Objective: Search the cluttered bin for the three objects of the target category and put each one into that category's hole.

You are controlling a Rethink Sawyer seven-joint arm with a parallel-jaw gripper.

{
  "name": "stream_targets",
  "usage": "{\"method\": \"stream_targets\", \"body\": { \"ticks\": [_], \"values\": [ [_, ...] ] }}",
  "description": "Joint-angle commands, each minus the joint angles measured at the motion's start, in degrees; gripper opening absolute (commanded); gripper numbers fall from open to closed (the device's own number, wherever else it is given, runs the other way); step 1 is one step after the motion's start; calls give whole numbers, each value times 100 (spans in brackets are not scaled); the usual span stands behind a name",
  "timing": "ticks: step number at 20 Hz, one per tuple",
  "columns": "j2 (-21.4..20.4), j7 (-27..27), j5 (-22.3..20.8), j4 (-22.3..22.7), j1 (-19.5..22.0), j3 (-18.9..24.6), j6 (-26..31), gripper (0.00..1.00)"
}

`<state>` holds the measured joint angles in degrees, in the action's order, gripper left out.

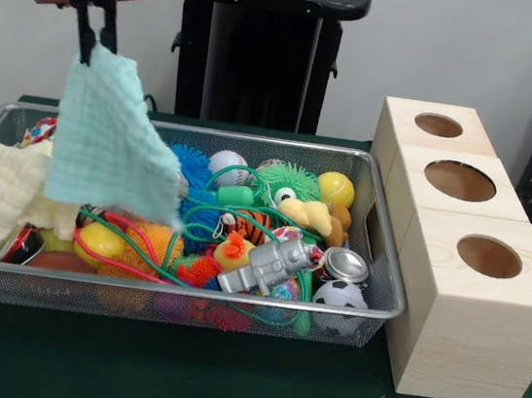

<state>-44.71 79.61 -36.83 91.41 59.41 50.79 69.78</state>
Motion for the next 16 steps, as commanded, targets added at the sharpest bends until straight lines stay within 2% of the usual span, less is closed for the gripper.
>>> {"method": "stream_targets", "body": {
  "ticks": [1,9,16],
  "values": [
    [-478,-1193,-122,1910,713,366,-1285,0],
    [-251,-1084,-293,2697,1266,471,-2185,0],
    [-381,-932,-165,2853,1100,525,-2151,0]
  ]
}}
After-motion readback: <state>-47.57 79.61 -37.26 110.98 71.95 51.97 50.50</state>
